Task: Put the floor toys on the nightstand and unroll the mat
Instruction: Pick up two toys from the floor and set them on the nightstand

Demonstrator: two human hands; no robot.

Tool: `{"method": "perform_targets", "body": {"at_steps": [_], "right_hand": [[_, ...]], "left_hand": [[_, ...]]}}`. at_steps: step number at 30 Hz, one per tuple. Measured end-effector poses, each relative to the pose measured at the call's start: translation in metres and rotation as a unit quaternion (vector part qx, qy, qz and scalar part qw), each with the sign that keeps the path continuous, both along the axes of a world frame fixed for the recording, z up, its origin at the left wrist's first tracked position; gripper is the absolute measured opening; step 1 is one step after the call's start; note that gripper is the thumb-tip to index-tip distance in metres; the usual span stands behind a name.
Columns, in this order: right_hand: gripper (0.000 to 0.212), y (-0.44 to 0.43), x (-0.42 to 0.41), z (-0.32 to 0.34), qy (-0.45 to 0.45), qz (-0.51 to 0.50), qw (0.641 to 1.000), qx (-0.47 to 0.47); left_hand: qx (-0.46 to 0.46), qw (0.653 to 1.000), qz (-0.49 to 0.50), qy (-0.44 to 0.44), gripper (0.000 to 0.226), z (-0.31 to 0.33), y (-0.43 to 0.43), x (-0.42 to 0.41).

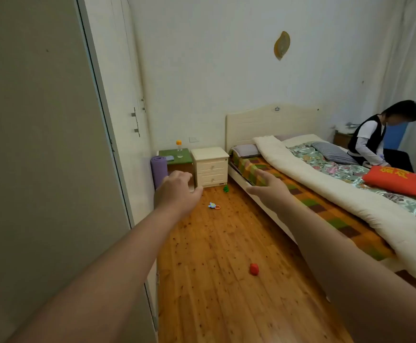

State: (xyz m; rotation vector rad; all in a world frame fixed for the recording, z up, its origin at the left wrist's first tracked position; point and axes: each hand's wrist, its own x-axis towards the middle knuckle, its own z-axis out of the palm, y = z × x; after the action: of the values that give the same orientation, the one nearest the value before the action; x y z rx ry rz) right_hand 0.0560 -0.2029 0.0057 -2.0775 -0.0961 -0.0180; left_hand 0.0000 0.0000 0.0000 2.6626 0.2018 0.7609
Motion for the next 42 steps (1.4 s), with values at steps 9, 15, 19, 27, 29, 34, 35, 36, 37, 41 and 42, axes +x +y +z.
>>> {"method": "perform_targets", "body": {"at_steps": [9, 15, 19, 27, 29, 34, 35, 36, 37, 41, 42], "right_hand": [[0.061, 0.033, 0.057, -0.019, 0.015, -0.026, 0.999, -0.017], [0.058, 0.078, 0.122, -0.028, 0.02, -0.035, 0.999, -0.023], [0.057, 0.102, 0.167, -0.039, 0.019, -0.041, 0.998, -0.05], [0.056, 0.105, 0.268, -0.057, 0.04, -0.049, 0.996, -0.066], [0.055, 0.103, 0.297, -0.063, 0.043, -0.042, 0.996, -0.065], [0.059, 0.094, 0.388, -0.071, 0.03, -0.038, 0.998, -0.047], [0.06, 0.093, 0.414, -0.07, 0.032, -0.04, 0.998, -0.044], [0.061, 0.092, 0.434, -0.069, 0.038, -0.04, 0.997, -0.046], [0.062, 0.092, 0.456, -0.067, 0.041, -0.039, 0.997, -0.05], [0.06, 0.096, 0.537, -0.06, 0.027, -0.028, 0.998, -0.056], [0.058, 0.099, 0.555, -0.06, 0.025, -0.025, 0.998, -0.06]], "left_hand": [[-0.051, 0.999, -0.005, 0.018, 0.049, -0.021, 0.029, 0.061], [-0.08, 0.997, -0.01, 0.012, 0.05, -0.035, 0.069, 0.123], [-0.062, 0.998, -0.017, 0.024, 0.049, -0.051, 0.088, 0.172], [-0.073, 0.996, -0.027, 0.035, 0.044, -0.067, 0.1, 0.279], [-0.076, 0.996, -0.03, 0.041, 0.047, -0.072, 0.099, 0.307], [-0.079, 0.996, -0.023, 0.041, 0.053, -0.075, 0.091, 0.391], [-0.081, 0.996, -0.022, 0.041, 0.053, -0.073, 0.088, 0.415], [-0.084, 0.995, -0.02, 0.044, 0.053, -0.07, 0.086, 0.434], [-0.087, 0.995, -0.016, 0.046, 0.053, -0.068, 0.084, 0.454], [-0.082, 0.996, 0.004, 0.032, 0.052, -0.059, 0.084, 0.528], [-0.08, 0.996, 0.008, 0.028, 0.052, -0.059, 0.086, 0.545]]}}
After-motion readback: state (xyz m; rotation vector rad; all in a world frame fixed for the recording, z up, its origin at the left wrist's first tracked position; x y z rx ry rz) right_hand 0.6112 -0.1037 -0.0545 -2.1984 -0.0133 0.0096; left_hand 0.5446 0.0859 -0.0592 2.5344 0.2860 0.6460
